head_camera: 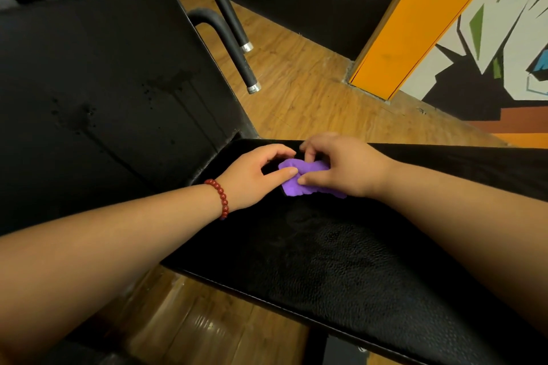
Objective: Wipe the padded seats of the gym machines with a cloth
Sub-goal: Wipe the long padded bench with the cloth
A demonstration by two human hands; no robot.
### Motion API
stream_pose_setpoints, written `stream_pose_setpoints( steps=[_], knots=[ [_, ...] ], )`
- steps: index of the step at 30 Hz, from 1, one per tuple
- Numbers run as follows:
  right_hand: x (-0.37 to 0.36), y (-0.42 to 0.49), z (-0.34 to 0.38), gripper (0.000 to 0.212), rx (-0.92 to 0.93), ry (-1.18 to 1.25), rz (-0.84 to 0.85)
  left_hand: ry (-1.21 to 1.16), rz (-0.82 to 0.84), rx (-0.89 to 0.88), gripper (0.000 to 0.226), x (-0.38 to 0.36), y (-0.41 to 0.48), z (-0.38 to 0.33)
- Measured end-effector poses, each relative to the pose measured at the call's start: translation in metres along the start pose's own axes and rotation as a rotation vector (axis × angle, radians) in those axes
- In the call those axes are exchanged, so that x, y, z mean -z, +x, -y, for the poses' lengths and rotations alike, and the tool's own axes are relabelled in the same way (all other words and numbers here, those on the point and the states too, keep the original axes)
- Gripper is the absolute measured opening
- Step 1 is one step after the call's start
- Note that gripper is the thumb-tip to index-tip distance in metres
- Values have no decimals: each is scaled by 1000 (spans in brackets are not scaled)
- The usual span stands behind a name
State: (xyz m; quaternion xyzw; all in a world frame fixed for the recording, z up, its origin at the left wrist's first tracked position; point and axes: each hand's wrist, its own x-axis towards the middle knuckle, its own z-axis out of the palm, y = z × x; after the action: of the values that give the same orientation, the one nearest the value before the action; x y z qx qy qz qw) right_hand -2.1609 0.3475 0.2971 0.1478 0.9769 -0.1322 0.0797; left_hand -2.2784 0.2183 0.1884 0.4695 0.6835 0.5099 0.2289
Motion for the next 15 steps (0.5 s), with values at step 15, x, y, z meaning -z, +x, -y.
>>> stream_pose_setpoints(
  steps=[15],
  knots=[
    [3, -4, -15, 56, 105, -91, 153, 249, 43, 65, 41, -1, 0, 11]
  ],
)
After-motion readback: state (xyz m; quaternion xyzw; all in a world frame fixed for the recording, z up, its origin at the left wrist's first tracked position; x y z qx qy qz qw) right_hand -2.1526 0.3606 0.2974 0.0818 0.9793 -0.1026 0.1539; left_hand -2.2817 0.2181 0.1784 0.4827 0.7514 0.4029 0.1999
